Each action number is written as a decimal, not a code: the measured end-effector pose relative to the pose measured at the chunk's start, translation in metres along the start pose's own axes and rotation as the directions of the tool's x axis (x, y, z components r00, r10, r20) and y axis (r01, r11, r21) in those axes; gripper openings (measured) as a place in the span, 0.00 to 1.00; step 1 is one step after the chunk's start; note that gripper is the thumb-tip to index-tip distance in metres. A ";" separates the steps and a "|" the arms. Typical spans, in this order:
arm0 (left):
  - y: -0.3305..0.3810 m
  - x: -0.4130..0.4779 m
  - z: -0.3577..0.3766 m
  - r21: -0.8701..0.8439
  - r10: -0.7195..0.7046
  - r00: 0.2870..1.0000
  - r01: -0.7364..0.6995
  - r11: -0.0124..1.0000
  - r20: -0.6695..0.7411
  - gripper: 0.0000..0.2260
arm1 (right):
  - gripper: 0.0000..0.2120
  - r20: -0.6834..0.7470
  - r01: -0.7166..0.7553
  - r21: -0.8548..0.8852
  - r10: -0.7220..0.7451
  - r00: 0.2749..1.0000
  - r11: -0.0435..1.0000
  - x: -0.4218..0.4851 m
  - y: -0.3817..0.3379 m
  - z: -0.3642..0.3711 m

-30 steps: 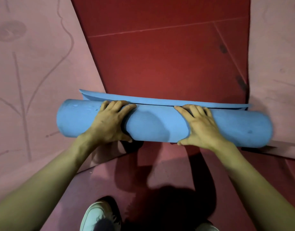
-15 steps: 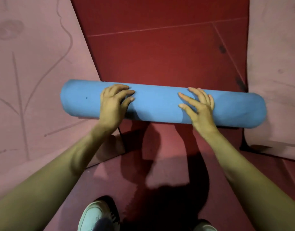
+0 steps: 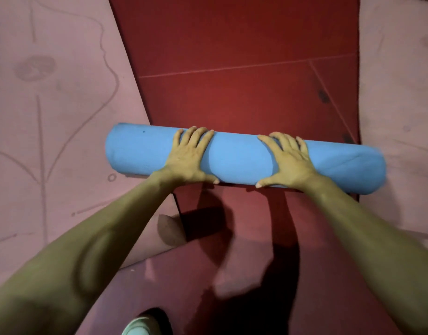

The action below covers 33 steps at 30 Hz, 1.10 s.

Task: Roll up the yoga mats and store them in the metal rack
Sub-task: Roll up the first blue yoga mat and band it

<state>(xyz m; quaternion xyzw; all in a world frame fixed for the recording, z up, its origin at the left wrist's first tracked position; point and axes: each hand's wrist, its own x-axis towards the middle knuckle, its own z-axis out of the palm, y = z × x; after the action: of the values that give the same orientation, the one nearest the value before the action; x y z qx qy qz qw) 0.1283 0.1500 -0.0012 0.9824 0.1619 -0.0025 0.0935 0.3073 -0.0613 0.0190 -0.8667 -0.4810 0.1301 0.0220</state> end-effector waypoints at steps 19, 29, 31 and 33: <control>0.003 0.000 -0.007 0.171 0.128 0.989 -0.114 0.979 -0.073 0.48 | 0.56 0.025 -0.052 -0.088 0.054 0.998 0.995 -0.005 -0.021 -0.007; 0.034 -0.068 0.001 0.210 0.108 0.994 -0.100 0.973 -0.026 0.52 | 0.56 -0.017 -0.024 -0.046 0.023 1.000 0.999 -0.079 -0.030 0.016; 0.039 -0.069 -0.002 0.183 0.061 0.998 -0.064 0.981 0.022 0.52 | 0.56 0.002 -0.024 -0.012 0.024 1.000 1.000 -0.079 -0.029 0.015; 0.038 -0.060 -0.010 0.137 0.013 0.994 -0.029 0.990 0.113 0.54 | 0.55 0.003 -0.025 0.050 0.025 1.000 0.998 -0.075 -0.025 0.014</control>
<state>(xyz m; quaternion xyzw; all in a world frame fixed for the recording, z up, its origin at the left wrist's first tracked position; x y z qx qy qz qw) 0.0835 0.0971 0.0178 0.9864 0.1456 -0.0678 0.0339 0.2455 -0.1120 0.0250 -0.8717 -0.4667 0.1434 0.0412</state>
